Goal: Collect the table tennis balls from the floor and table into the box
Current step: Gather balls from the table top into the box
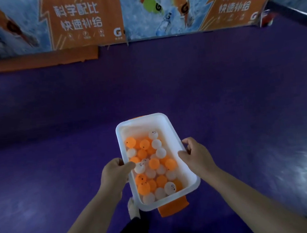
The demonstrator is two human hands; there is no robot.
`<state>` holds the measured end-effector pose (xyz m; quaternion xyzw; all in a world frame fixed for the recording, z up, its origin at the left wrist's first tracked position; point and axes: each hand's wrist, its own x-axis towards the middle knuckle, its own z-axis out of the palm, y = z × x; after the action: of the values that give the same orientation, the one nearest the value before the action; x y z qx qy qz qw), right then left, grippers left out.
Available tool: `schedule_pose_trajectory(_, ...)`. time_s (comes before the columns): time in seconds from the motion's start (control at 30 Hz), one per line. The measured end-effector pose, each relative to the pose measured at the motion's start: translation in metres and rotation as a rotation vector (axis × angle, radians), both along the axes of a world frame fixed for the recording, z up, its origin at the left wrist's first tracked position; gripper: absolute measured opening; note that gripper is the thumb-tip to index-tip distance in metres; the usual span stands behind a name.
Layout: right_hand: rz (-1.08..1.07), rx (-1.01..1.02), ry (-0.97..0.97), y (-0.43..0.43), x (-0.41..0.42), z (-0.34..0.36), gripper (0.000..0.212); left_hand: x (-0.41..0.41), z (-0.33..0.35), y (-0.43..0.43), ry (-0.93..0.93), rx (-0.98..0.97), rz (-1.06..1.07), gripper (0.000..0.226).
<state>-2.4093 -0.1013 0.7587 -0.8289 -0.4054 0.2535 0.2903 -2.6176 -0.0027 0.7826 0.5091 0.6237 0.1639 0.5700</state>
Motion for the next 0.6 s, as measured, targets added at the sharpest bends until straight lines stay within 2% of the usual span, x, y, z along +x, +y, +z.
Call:
schedule_pose_trajectory(0.17,-0.113,-0.063,-0.020,0.066,0.060,-0.006,0.009,0.072,-0.009,0.090,-0.005,0.007,-0.127,0.017)
schedule_pose_trajectory(0.3,-0.262,-0.078,0.019,0.106,0.109,-0.003,0.020,0.144,-0.005,0.161,0.004,0.018,-0.309,0.011)
schedule_pose_trajectory(0.4,-0.412,-0.073,0.051,0.121,0.145,-0.004,0.020,0.204,-0.003,0.204,0.027,0.041,-0.479,0.010)
schedule_pose_trajectory(0.6,-0.697,-0.042,0.049,0.106,0.217,-0.012,0.021,0.340,-0.007,0.225,0.041,0.048,-0.750,0.012)
